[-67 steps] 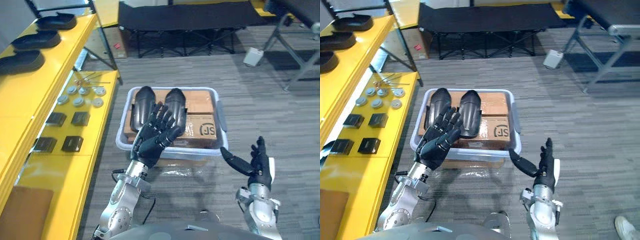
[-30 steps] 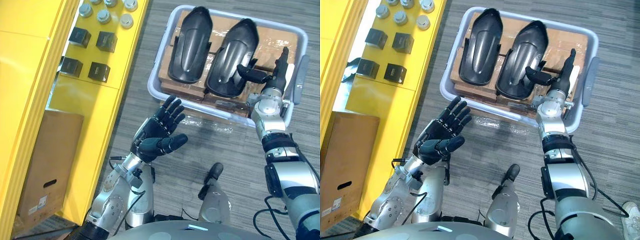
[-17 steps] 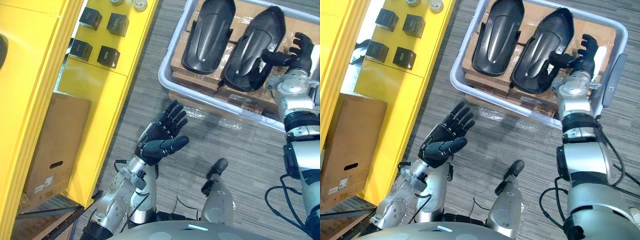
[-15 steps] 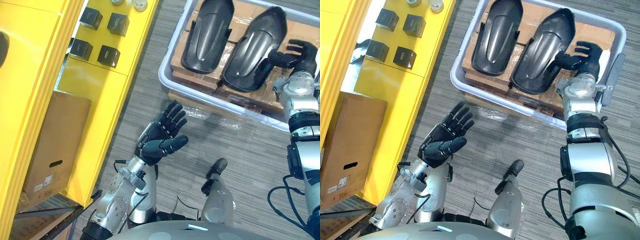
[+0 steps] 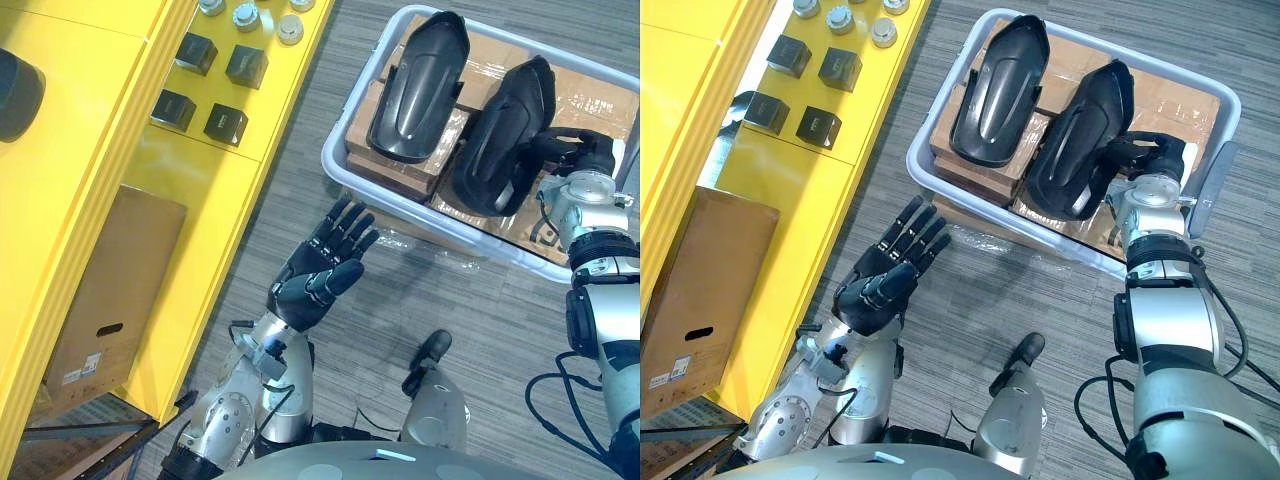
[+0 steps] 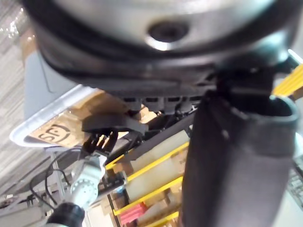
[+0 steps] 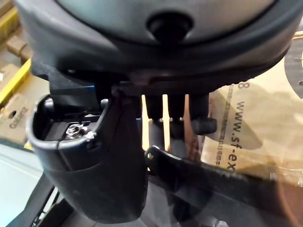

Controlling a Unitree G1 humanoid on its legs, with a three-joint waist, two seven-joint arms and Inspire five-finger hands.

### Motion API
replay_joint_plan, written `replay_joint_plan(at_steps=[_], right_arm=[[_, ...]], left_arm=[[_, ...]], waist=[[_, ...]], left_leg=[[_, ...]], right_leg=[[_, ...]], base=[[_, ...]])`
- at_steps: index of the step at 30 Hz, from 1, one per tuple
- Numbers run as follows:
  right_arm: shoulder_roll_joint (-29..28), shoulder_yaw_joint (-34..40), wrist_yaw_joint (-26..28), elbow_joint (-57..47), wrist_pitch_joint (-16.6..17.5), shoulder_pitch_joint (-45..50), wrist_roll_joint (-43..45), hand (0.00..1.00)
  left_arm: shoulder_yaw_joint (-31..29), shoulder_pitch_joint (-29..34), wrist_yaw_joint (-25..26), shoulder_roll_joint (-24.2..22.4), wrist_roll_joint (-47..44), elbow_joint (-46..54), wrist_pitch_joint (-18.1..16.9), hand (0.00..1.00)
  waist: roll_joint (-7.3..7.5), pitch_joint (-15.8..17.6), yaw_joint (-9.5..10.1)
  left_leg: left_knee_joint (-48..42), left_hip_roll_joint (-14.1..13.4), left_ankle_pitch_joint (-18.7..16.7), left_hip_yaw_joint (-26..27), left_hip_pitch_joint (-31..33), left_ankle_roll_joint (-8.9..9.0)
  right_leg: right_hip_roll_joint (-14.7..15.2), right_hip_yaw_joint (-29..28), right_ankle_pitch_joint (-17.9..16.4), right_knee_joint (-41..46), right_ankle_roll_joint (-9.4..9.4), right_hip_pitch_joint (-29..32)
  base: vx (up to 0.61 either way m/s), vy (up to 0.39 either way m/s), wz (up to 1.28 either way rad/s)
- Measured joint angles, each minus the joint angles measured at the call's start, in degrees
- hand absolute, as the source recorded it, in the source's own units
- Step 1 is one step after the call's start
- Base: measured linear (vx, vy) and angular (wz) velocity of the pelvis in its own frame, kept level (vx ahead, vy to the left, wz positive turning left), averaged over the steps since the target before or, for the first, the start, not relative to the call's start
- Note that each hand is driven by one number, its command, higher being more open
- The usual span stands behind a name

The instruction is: Walk over and take three plastic housings, then place them on the shelf

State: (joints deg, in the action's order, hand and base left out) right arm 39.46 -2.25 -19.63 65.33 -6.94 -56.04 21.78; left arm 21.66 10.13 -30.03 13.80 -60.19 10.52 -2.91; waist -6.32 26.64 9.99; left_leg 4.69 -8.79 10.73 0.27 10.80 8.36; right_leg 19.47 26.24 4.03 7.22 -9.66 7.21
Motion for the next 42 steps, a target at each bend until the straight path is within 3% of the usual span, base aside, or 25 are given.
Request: replay_joint_plan(at_steps=[7,12,15,23,24,31,35,38,42], right_arm=[[-4.69,4.01,-4.54,-2.04,0.75,7.41,0.02,0.00],[-9.93,5.19,-10.34,-16.62,1.05,16.20,-6.98,0.00],[-13.54,5.18,-12.93,-26.27,0.99,20.83,-13.72,0.00],[-15.54,4.91,-13.41,-32.36,0.59,24.24,-21.37,0.00],[-15.56,4.89,-13.35,-32.36,0.28,24.41,-21.37,1.00],[-15.71,3.79,-9.98,-32.26,-1.58,29.66,-21.31,1.00],[-15.73,3.88,-7.92,-32.26,-1.60,34.23,-21.35,1.00],[-15.88,4.10,-7.88,-32.26,-1.58,35.74,-21.57,1.00],[-17.02,6.49,-8.11,-31.37,-1.48,34.91,-21.52,1.00]], left_arm=[[-0.01,2.13,-0.18,0.86,0.36,0.00,1.92,1.00],[-0.23,2.88,1.27,0.85,6.75,0.01,2.75,1.00],[-0.57,2.99,4.50,0.88,12.18,0.07,4.67,1.00],[-1.55,-3.74,12.92,0.53,18.04,-3.17,13.24,1.00],[-1.33,-4.37,13.54,0.52,18.05,-3.89,13.60,1.00],[-0.05,-7.54,20.33,-0.60,23.01,-7.98,14.02,1.00],[-0.85,-7.54,22.61,-0.64,26.97,-7.97,9.21,1.00],[-3.49,-7.56,25.15,-0.71,30.16,-7.48,3.36,1.00],[-6.05,-8.34,27.22,-0.52,31.57,-3.75,-1.55,1.00]], waist=[[1.70,-2.71,-0.62],[2.78,-8.60,-1.20],[4.72,-14.02,-1.68],[9.24,-18.67,-2.65],[9.45,-18.94,-2.77],[10.22,-20.33,-4.27],[10.75,-20.75,-4.48],[11.07,-20.75,-4.54],[13.34,-19.51,-4.07]], left_leg=[[0.20,-0.03,-0.02,0.17,-3.06,0.00],[0.44,-0.29,-0.39,0.65,-3.88,0.39],[0.42,-1.20,-0.80,1.17,-4.42,0.71],[0.38,-2.05,-1.40,2.86,-6.58,1.43],[0.36,-2.05,-1.40,3.00,-6.58,1.43],[0.41,-2.13,-1.40,4.38,-7.50,1.42],[0.41,-2.27,-1.41,4.82,-7.44,1.44],[0.42,-2.51,-1.58,5.73,-6.09,1.57],[0.23,-2.99,-0.55,6.09,-1.22,1.55]], right_leg=[[-0.22,0.15,-0.54,-1.08,-0.27,-3.84],[-1.15,0.03,-0.06,-4.54,-0.98,-5.82],[-2.33,-0.06,0.44,-6.43,-1.12,-6.78],[-3.30,-1.48,1.31,-8.06,-1.03,-8.32],[-3.34,-1.56,1.56,-8.31,-0.98,-8.33],[-3.39,-2.99,2.16,-8.92,-0.99,-8.34],[-3.60,-3.43,2.56,-9.48,-1.01,-8.12],[-3.74,-4.51,2.69,-9.48,-0.81,-5.92],[-4.47,-5.34,4.90,-10.53,-0.09,-0.91]], base=[[-0.03,-0.026,0.02],[-0.04,-0.035,-0.04],[0.01,-0.065,-0.09],[0.00,-0.031,-0.11],[-0.03,-0.016,-0.11],[-0.04,-0.011,-0.10],[-0.02,-0.010,-0.06],[-0.04,-0.006,-0.16],[-0.03,-0.015,-0.11]])
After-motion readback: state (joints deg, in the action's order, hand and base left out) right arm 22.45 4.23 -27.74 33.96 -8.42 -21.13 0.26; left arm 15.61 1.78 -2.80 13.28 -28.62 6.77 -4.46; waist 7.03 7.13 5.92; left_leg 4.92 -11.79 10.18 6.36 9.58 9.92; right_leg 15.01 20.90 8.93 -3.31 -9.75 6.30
